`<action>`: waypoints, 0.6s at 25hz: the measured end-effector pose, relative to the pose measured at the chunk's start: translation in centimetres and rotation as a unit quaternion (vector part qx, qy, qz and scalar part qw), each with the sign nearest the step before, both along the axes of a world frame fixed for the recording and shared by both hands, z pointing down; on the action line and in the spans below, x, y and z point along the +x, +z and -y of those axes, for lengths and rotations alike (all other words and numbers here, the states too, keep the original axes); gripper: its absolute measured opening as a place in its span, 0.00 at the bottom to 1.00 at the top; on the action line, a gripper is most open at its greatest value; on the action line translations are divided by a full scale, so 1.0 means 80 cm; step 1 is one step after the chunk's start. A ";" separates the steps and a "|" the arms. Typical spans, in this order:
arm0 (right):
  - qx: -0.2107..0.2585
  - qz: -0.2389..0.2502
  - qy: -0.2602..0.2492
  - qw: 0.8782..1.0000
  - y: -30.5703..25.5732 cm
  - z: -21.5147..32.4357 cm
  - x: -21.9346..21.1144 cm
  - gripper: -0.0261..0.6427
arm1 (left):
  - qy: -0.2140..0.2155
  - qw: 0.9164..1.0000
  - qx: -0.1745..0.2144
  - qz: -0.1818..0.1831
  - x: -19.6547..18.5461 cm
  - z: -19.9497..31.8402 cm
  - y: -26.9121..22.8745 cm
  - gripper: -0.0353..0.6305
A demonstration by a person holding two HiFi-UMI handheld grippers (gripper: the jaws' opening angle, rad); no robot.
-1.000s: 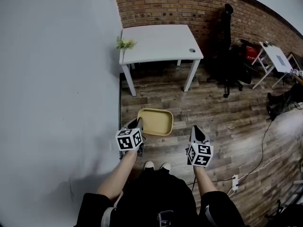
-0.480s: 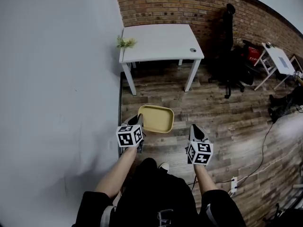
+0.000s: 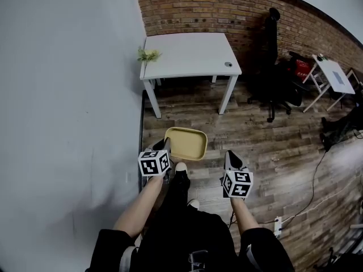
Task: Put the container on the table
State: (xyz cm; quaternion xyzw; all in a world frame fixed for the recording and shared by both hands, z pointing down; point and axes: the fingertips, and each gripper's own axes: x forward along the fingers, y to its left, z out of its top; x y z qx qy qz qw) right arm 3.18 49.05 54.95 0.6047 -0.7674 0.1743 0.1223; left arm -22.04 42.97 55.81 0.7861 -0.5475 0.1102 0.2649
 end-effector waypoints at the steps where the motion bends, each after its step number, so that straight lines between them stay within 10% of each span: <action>1: -0.001 0.000 -0.001 1.000 0.000 0.004 0.000 0.08 | 0.000 1.000 0.000 0.000 0.000 0.004 0.000 0.09; 15: -0.014 -0.006 -0.011 1.000 0.014 0.096 -0.002 0.08 | 0.001 1.000 -0.012 -0.006 0.005 0.094 0.021 0.09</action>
